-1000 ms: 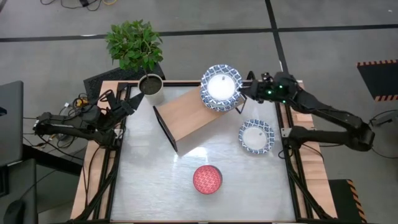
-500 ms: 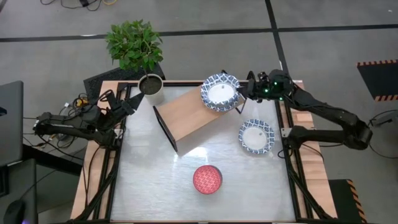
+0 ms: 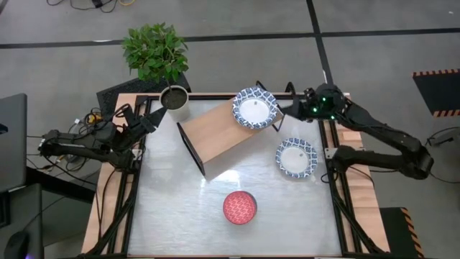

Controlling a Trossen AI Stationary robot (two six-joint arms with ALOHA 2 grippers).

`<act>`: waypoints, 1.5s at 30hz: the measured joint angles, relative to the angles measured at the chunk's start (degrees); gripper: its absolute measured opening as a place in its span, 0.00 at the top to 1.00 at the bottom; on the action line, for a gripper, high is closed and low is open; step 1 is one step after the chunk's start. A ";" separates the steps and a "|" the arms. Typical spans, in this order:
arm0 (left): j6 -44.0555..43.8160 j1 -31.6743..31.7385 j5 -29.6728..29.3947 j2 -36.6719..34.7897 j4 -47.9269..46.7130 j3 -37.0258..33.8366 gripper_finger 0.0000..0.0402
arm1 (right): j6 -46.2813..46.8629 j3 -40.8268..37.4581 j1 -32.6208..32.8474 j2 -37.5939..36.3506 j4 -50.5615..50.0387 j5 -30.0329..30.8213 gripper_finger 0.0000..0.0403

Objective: Place and stack bowls onto a shelf
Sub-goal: Stack the white bowl on top of the white bowl on the shelf

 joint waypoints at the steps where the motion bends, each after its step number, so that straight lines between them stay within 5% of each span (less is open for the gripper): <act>1: 0.00 -0.01 0.00 0.00 0.00 0.00 0.39 | -1.45 0.00 1.09 -0.70 -3.08 0.06 0.39; 10: 0.68 0.00 -0.04 0.00 0.00 0.00 0.39 | -16.26 -0.02 21.30 -2.77 -26.55 6.22 0.39; 22: 0.72 -0.02 -0.07 0.00 -1.07 0.00 0.39 | -16.56 -0.02 49.44 7.11 -28.15 20.70 0.39; 35: 0.68 -0.02 -0.07 0.00 -1.55 0.00 0.39 | -17.43 -0.02 53.37 24.12 -29.78 24.53 0.39; 45: 0.44 0.00 -0.04 0.00 -1.48 0.00 0.39 | -17.51 0.00 53.56 23.57 -26.63 22.69 0.39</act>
